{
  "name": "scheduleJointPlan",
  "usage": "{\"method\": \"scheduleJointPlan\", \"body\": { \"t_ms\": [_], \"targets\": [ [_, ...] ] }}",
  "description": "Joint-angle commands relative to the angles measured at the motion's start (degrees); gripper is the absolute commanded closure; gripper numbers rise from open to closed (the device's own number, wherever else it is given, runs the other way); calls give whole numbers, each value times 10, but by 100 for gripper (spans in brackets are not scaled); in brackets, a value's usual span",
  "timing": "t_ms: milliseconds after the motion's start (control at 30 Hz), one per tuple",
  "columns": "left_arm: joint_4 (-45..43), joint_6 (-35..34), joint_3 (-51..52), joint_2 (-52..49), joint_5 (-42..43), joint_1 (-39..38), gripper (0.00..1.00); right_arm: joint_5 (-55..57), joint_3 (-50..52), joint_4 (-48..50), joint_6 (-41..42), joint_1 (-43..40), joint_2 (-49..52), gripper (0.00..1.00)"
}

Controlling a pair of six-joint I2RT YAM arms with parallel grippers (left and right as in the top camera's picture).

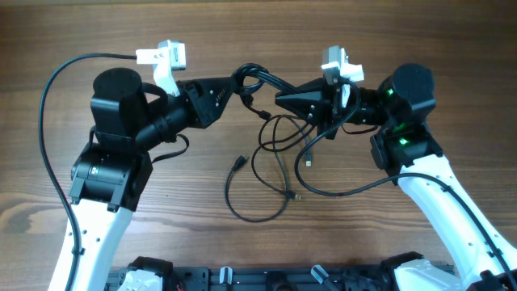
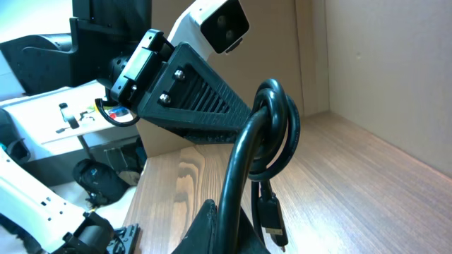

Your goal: Untangle cables

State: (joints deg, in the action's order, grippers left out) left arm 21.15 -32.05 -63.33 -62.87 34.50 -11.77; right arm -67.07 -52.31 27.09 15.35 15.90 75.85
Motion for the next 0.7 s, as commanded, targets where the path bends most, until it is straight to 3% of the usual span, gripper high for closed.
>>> {"method": "scheduleJointPlan", "body": {
  "t_ms": [0,300,400,667],
  "targets": [
    [-2,1,-4,-10,41,0,66,-11,-5,8,-2,4,-2,96],
    [-12,1,-4,-11,67,0,92,-10,-5,14,-1,4,-2,96],
    [-15,1,-4,-11,69,-7,96,-10,-5,14,-2,5,-2,96],
    [-34,0,-4,-21,68,-26,95,-9,-5,23,-2,11,-2,96]
  ]
}}
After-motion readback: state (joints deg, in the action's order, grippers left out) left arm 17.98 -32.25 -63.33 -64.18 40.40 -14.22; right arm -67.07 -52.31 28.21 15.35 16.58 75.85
